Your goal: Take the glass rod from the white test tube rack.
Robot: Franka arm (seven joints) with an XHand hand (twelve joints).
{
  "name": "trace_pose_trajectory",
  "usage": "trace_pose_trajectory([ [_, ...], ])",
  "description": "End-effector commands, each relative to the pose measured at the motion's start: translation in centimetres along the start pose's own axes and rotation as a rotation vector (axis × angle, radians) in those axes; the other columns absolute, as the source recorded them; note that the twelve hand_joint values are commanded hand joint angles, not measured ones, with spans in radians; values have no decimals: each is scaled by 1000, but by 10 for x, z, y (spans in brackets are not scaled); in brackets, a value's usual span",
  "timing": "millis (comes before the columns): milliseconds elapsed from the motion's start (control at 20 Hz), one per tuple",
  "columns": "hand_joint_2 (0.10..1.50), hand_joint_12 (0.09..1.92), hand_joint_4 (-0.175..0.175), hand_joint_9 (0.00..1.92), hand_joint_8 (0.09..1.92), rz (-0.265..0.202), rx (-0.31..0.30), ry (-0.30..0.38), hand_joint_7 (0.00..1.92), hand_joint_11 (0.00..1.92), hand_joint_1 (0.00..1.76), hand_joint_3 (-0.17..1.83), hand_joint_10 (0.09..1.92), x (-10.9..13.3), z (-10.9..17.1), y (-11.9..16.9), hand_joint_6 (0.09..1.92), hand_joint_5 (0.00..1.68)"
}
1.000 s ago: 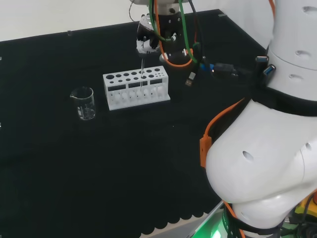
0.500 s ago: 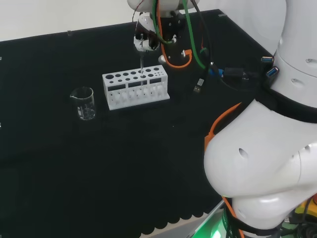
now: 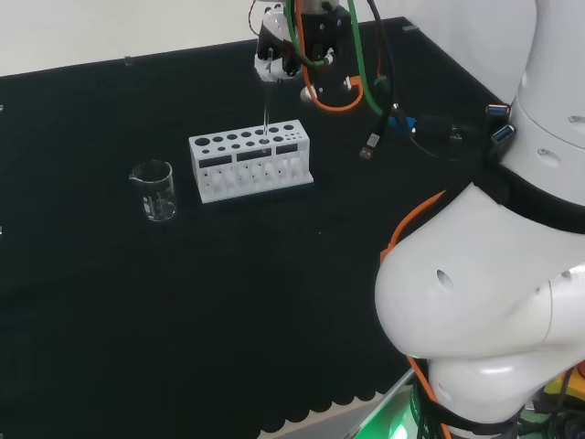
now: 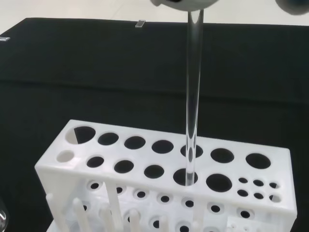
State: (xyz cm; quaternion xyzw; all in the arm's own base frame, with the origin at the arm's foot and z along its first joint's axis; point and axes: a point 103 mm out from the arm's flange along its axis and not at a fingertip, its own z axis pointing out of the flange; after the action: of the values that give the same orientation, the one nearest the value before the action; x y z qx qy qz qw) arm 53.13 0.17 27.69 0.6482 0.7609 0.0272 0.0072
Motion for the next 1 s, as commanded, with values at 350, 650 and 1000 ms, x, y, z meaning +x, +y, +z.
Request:
trace_pose_trajectory([
  [350,1006,795,-175,1742,613,6,-7,-15,1329,1223,1485,-75,292,2,-47,-11,330,1198],
  [650,1002,806,-175,1746,626,22,-34,-16,1323,1215,1485,-61,288,6,-60,-13,341,1191],
  [1000,1019,685,-175,1766,640,21,-42,-27,1351,1486,1330,-46,274,8,-69,-14,393,1194],
])
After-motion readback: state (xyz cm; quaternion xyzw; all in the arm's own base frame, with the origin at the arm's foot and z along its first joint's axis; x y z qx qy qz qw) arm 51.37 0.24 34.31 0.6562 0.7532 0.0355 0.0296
